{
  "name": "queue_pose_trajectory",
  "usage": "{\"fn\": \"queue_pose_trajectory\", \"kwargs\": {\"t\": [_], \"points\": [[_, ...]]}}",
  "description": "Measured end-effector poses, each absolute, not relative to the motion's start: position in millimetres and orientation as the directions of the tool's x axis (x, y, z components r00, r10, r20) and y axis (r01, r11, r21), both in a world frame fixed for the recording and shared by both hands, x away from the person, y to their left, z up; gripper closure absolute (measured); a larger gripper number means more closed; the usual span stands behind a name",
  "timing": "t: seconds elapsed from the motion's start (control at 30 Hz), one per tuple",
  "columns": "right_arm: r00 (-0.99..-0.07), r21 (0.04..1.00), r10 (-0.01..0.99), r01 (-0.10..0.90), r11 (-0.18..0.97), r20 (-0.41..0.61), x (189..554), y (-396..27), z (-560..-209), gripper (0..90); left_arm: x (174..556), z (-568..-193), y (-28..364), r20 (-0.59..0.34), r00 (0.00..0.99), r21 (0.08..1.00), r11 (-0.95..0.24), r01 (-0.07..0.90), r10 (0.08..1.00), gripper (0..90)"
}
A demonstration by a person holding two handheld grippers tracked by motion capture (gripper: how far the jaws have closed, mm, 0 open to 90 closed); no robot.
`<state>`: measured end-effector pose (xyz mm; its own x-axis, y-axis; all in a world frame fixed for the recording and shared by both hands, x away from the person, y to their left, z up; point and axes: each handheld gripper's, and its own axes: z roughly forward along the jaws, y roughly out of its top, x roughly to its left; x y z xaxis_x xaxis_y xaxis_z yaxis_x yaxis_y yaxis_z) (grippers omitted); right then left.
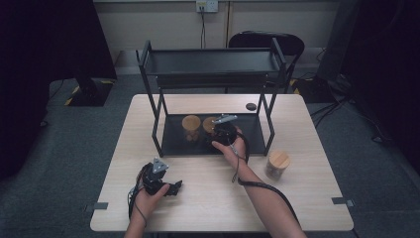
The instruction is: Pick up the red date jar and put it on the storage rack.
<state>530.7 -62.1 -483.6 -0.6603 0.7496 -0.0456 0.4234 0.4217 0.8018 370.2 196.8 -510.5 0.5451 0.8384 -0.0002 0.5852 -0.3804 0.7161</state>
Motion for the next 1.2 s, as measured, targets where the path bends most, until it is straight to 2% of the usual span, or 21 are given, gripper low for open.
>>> {"fn": "queue_pose_trajectory", "kwargs": {"t": [1.2], "points": [[-0.655,0.808,0.753,0.413,0.42,-0.057,540.1,-58.2,-484.7,24.4,370.3,-510.5,196.9,0.001,0.546,0.716,-0.382,0.585,0.838,0.3]]}}
